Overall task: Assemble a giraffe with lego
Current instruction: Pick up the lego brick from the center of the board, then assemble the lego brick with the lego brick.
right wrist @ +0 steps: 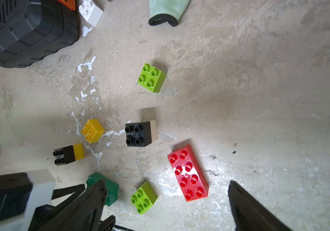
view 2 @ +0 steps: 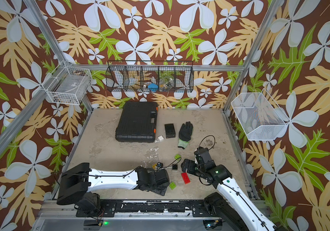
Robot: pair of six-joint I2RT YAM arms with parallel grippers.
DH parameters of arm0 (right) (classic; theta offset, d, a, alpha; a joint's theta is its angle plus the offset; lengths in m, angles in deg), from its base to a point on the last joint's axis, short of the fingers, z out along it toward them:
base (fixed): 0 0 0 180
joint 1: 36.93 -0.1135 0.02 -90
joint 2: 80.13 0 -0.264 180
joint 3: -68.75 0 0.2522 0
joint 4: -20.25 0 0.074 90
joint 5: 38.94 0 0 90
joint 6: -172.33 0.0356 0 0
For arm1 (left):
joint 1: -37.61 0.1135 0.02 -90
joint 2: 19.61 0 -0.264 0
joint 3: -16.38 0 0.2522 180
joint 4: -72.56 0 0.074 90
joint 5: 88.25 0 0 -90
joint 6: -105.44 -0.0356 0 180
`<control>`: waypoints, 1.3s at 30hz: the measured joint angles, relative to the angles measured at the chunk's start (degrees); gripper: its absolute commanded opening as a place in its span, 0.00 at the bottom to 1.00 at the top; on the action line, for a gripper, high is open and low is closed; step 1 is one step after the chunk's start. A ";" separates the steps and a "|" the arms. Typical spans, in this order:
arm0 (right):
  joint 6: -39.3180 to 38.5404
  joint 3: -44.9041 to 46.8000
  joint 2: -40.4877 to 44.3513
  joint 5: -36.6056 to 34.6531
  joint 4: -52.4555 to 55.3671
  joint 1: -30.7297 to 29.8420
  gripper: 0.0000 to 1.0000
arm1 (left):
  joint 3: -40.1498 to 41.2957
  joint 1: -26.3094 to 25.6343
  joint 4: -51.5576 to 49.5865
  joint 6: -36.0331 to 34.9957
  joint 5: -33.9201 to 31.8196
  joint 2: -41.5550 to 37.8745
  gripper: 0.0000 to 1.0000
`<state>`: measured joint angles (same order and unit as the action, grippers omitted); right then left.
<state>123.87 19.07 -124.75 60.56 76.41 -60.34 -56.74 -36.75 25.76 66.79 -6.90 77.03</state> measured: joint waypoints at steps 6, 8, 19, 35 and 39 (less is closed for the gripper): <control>-3.69 -0.83 -0.15 2.45 0.52 2.32 0.97 | -1.79 0.00 -1.53 1.20 -2.05 2.99 0.93; -4.66 -0.92 -0.13 2.75 0.52 3.15 0.97 | -1.88 0.00 -1.92 1.44 -2.64 3.45 0.91; -6.69 -0.94 0.48 4.46 0.52 5.44 0.96 | -2.47 0.02 -3.15 1.86 -3.87 4.81 0.43; -11.37 -7.23 -5.60 5.62 -2.10 6.93 0.98 | -14.95 5.55 -17.84 5.09 -8.63 -1.60 0.32; -14.01 -8.96 -6.86 5.97 -2.82 7.74 0.99 | -15.06 9.33 -19.80 7.08 -9.11 -0.44 0.33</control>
<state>109.86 10.11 -131.61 66.53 73.59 -52.61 -71.80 -27.42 5.96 73.87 -16.01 76.59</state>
